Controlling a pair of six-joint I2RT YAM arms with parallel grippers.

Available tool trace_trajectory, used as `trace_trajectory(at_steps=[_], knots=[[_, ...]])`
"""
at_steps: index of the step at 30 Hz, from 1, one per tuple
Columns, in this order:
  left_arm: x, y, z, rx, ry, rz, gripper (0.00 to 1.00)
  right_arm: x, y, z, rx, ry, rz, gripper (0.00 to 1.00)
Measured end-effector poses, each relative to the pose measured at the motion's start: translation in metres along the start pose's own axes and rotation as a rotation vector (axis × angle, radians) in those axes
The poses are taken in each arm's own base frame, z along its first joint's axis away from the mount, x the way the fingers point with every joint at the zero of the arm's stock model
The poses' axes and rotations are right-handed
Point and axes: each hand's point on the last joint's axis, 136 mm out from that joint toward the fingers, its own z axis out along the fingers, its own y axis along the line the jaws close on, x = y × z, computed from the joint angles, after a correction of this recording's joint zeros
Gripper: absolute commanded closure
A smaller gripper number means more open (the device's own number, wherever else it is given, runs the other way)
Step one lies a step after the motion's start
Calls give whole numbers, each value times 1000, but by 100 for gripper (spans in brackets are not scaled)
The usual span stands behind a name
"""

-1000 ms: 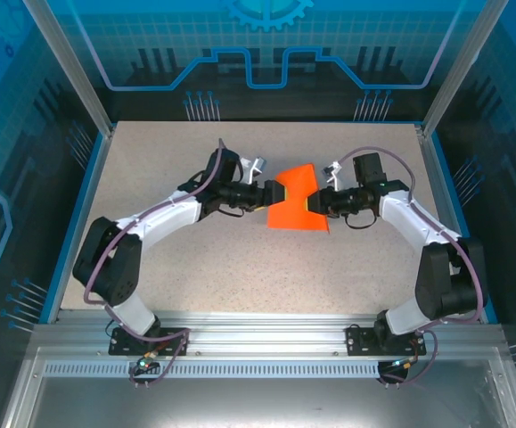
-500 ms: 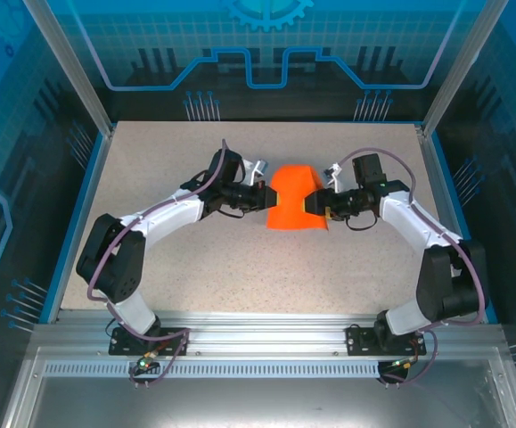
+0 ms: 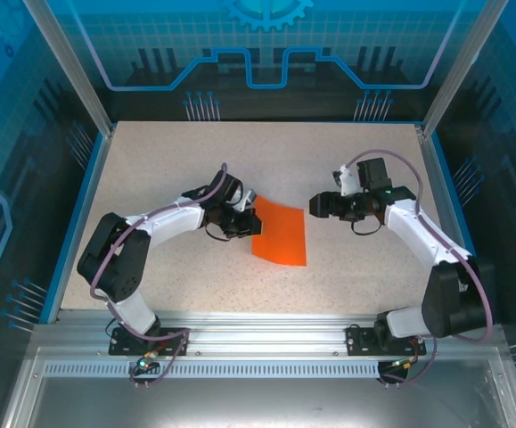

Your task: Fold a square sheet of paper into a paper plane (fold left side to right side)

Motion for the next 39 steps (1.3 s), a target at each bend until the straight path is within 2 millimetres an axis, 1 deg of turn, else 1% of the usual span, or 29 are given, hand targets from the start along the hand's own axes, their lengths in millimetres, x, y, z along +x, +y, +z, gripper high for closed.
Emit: trace_trajectory(at_steps=[4, 8, 10, 13, 16, 18, 19, 24, 28, 32, 35, 39], knots=[[4, 8, 0, -40, 9, 2, 85, 10, 3, 40, -34, 77, 42, 36], [7, 13, 0, -63, 18, -2, 83, 26, -1, 75, -44, 158, 84, 42], [8, 15, 0, -70, 25, 1, 82, 34, -4, 89, -35, 201, 99, 45], [8, 17, 2, -77, 33, 3, 78, 44, -8, 103, -24, 244, 118, 47], [7, 17, 3, -77, 35, 2, 71, 49, -12, 109, -17, 265, 133, 48], [7, 16, 4, -71, 35, 2, 63, 52, -16, 113, -4, 275, 141, 49], [6, 15, 5, -66, 34, 3, 61, 53, -19, 114, 5, 279, 144, 49], [1, 2, 8, -13, 19, -1, 47, 53, -20, 115, 8, 278, 147, 48], [-3, -11, 13, 33, 9, 11, 43, 53, -18, 114, -22, 252, 153, 48], [-4, -18, 19, 57, 10, 13, 38, 52, -19, 111, -64, 225, 174, 46], [-4, -23, 23, 76, 15, 15, 35, 52, -21, 105, -85, 214, 200, 44], [-3, -29, 30, 92, 23, 22, 34, 39, -21, 94, -120, 173, 223, 41]])
